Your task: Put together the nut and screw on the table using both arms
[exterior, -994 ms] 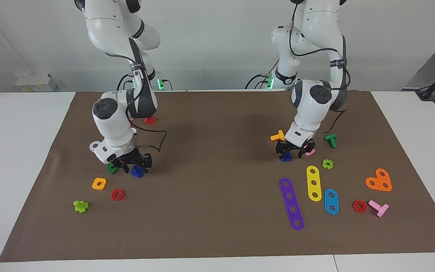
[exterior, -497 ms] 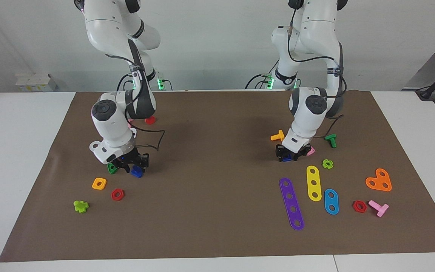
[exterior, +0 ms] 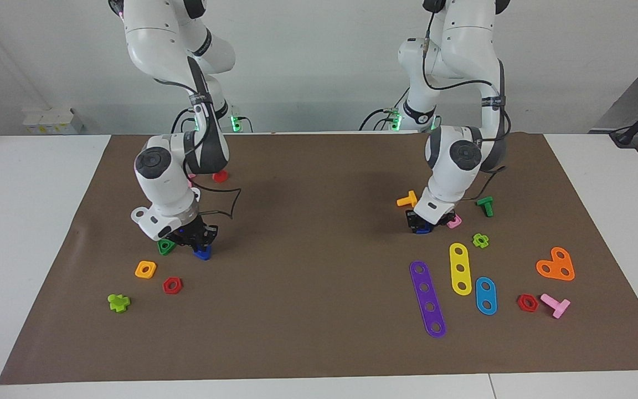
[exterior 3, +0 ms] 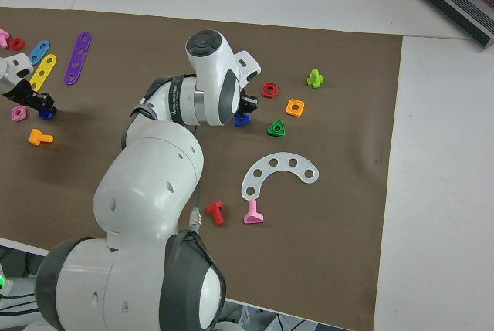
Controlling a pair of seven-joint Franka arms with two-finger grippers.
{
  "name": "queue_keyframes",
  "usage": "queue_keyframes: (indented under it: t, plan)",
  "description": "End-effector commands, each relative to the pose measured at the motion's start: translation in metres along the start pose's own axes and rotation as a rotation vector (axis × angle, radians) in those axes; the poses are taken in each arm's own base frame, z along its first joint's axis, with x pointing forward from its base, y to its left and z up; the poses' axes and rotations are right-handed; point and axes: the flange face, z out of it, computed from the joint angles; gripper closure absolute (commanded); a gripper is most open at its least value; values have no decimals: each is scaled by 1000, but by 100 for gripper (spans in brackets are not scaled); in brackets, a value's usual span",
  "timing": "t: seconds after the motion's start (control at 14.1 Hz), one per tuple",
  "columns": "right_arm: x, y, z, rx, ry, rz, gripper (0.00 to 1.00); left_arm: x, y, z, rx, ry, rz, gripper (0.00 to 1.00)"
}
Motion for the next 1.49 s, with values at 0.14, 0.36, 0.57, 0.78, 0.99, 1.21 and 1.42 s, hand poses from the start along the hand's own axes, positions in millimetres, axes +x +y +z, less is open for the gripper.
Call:
queue_keyframes:
  t: [0.14,0.36,0.57,0.78,0.99,1.21,1.42]
  plan:
    - [5,-25,-21,22,30,19,100,18,9,-37,-13,-9,-7,100]
    - [11,-87,-43,43,72,124,100,37,3,-93,-13,-55,-20,100]
    - [16,-158,-53,79,98,234,100,47,-10,-123,-16,-55,-38,100]
    - [20,-215,-51,108,105,303,100,55,-22,-145,-35,-48,-63,100]
    - [16,-284,-26,108,89,336,100,59,-17,-153,-71,-54,-74,100]
    - [8,-308,-22,110,80,343,100,62,-14,-160,-84,-47,-77,100]
    - [-10,-323,-11,84,43,350,100,62,-1,-158,-117,-52,-78,100]
